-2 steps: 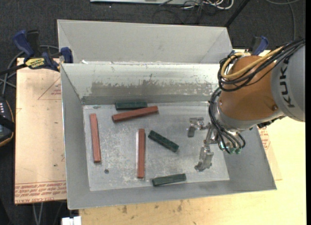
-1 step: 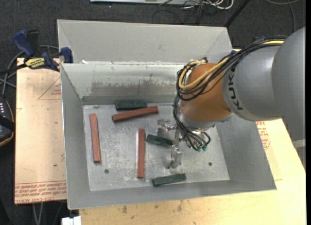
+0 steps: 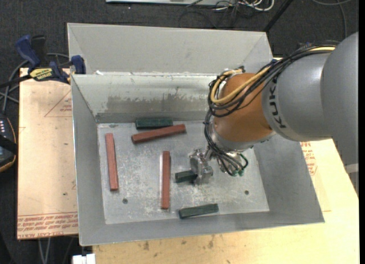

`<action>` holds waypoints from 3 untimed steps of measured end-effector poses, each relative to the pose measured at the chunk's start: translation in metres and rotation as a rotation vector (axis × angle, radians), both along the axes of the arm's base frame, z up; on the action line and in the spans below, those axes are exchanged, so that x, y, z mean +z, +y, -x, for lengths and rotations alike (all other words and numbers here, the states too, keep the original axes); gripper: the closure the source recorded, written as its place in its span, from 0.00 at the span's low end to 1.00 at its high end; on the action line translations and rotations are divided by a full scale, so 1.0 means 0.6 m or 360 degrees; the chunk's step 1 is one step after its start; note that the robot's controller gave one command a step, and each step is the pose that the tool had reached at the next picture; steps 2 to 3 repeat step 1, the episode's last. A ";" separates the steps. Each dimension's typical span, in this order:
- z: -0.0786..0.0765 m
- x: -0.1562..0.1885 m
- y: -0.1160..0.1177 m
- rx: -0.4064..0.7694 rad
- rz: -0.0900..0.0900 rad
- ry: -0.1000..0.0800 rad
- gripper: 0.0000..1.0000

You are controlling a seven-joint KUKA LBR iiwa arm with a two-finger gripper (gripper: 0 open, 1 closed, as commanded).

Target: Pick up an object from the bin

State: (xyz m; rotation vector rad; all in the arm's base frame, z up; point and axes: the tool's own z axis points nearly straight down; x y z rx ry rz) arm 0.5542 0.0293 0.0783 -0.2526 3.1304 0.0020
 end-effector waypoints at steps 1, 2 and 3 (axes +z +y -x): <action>-0.013 0.231 0.007 -0.0115 -0.0002 -0.0016 1.00; -0.013 0.231 0.007 -0.0115 -0.0002 -0.0016 1.00; -0.013 0.231 0.007 -0.0115 -0.0002 -0.0016 1.00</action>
Offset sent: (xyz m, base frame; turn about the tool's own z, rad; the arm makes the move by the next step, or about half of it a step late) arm 0.0052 0.0033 0.1336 0.0734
